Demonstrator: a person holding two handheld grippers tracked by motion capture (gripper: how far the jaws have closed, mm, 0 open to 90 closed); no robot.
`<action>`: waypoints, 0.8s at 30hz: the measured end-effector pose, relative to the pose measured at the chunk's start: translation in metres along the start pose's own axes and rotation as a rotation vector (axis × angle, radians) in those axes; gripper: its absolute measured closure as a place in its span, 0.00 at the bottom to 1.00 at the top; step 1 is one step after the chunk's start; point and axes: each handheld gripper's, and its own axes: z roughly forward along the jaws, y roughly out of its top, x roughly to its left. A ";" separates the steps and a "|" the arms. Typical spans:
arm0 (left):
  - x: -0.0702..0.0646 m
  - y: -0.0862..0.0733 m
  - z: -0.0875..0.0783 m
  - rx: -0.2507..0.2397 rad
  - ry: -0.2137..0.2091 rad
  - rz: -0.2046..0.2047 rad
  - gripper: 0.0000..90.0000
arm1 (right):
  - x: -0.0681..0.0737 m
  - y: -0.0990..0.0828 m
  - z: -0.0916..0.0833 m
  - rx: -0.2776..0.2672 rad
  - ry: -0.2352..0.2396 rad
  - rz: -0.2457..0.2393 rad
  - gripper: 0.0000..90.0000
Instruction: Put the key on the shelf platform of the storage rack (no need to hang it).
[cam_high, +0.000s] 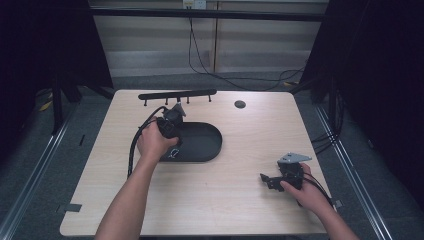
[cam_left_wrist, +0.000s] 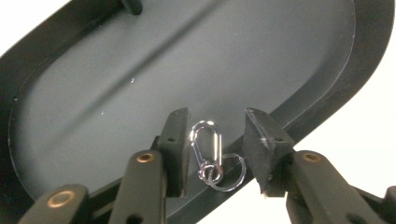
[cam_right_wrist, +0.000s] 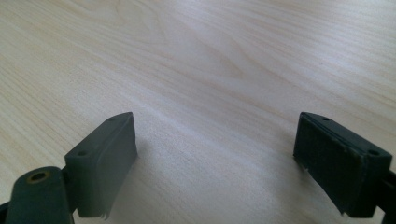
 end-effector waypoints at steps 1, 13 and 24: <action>0.001 -0.001 -0.001 0.002 -0.003 -0.002 0.66 | 0.000 0.000 0.000 0.001 -0.002 0.000 0.14; 0.002 -0.007 -0.015 -0.026 -0.017 -0.010 0.53 | 0.000 0.000 0.000 0.001 -0.001 0.000 0.14; -0.002 -0.015 -0.024 -0.042 -0.035 -0.002 0.42 | 0.000 0.000 0.000 0.001 -0.001 0.000 0.14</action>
